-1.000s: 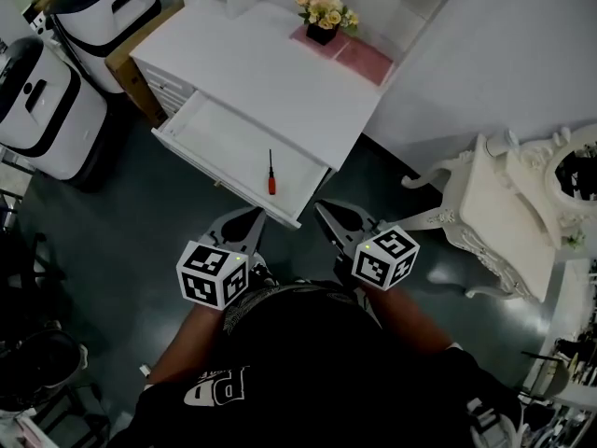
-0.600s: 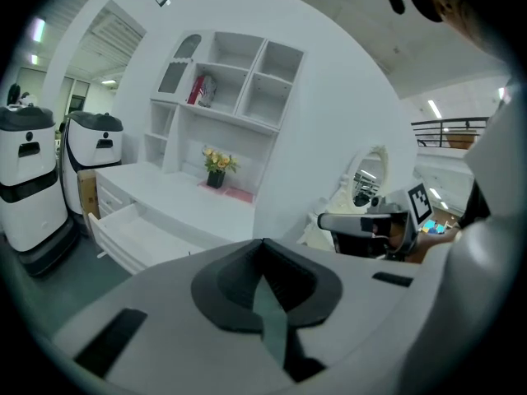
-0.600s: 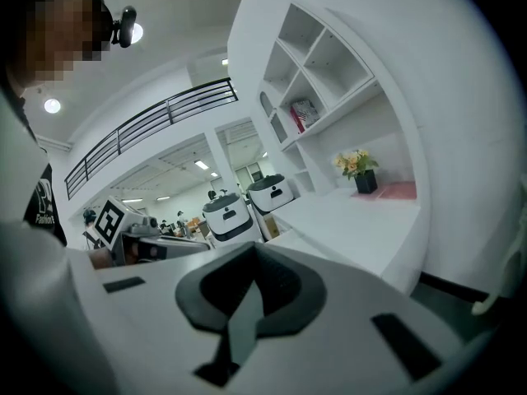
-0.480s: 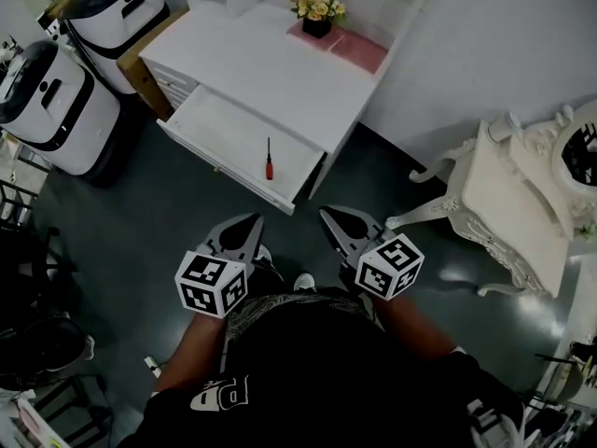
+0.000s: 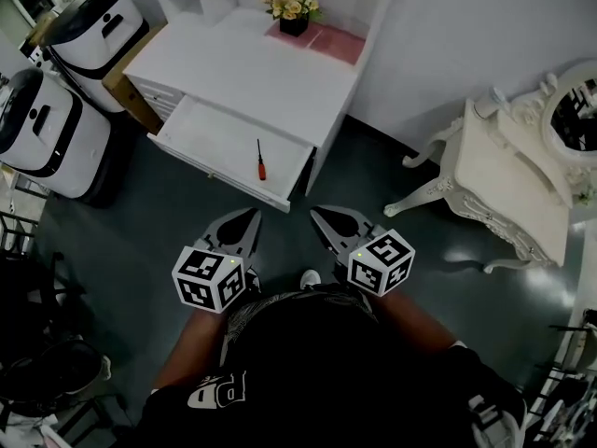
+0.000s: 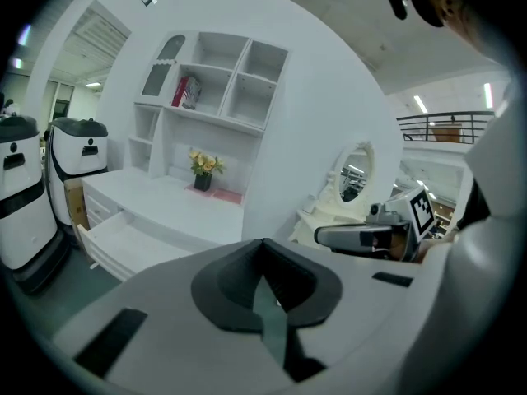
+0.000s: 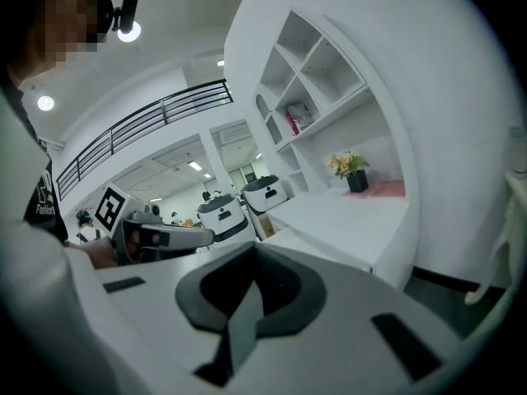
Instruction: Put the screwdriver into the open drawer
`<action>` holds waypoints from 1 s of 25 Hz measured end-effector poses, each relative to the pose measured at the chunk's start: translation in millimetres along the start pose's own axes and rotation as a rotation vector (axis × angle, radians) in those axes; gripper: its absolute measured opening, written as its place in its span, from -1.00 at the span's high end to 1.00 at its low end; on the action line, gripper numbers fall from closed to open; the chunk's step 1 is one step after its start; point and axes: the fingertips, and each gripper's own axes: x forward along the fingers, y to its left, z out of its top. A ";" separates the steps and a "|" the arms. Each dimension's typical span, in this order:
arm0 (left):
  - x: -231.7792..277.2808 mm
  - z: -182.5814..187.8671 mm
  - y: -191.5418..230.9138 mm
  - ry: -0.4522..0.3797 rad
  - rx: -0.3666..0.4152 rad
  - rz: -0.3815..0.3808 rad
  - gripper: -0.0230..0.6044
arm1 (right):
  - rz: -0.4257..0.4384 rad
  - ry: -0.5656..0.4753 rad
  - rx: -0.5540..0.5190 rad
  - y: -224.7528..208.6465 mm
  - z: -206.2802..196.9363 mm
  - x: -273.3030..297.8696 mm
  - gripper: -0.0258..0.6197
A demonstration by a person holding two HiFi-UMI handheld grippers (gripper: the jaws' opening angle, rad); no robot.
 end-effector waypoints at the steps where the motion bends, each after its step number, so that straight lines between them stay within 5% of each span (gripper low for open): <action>1: -1.1 2.5 1.9 0.002 0.008 -0.007 0.88 | -0.008 -0.004 0.004 1.3 0.9 2.0 0.90; 25: -10.5 0.1 42.3 0.057 0.104 -0.108 0.88 | -0.148 -0.004 -0.010 22.4 0.1 46.4 0.90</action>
